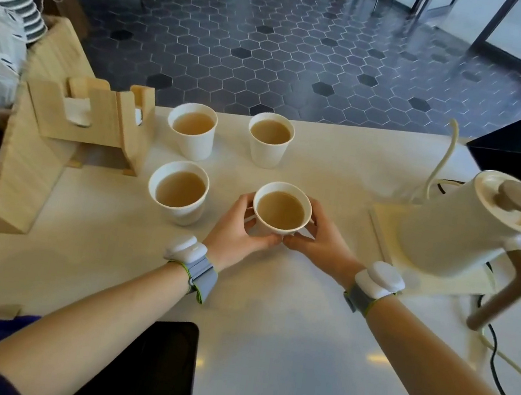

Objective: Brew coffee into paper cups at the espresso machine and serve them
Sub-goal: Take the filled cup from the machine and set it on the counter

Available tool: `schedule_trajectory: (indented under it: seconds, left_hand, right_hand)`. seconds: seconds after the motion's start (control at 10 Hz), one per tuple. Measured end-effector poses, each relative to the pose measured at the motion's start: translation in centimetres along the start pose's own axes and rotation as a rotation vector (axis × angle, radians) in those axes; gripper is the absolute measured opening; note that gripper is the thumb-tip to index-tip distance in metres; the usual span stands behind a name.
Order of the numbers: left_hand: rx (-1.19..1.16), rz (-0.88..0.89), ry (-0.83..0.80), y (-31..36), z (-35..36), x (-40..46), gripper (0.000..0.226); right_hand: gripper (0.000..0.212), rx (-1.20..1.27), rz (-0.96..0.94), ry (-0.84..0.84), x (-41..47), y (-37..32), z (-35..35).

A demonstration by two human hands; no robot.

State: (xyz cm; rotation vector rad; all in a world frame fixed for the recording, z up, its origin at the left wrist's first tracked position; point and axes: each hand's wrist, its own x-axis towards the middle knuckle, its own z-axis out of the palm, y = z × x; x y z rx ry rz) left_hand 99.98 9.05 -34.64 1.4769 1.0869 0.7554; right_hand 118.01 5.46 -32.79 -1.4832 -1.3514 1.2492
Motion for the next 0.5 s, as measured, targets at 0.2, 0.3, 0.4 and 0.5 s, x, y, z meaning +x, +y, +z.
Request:
schedule_trajectory:
  seconds: [0.2,0.3,0.4,0.5]
  left_hand:
    - [0.008,-0.021,-0.094,0.4,0.0,-0.6,0.079]
    - [0.031,-0.040,-0.130,1.1,-0.5,-1.1,0.086]
    - [0.038,-0.093,-0.178,1.3,-1.3,-1.5,0.096]
    - [0.106,-0.135,-0.198,1.9,-2.7,-2.7,0.093]
  right_hand:
    - [0.067,0.005,0.003,-0.003,0.2,0.4,-0.1]
    - [0.068,-0.059,0.032,-0.019,0.0,0.2,-0.5]
    - [0.081,-0.194,0.044,-0.041,-0.3,-0.2,-1.2]
    - [0.096,-0.256,0.056,0.013,-1.1,-2.2,-1.5]
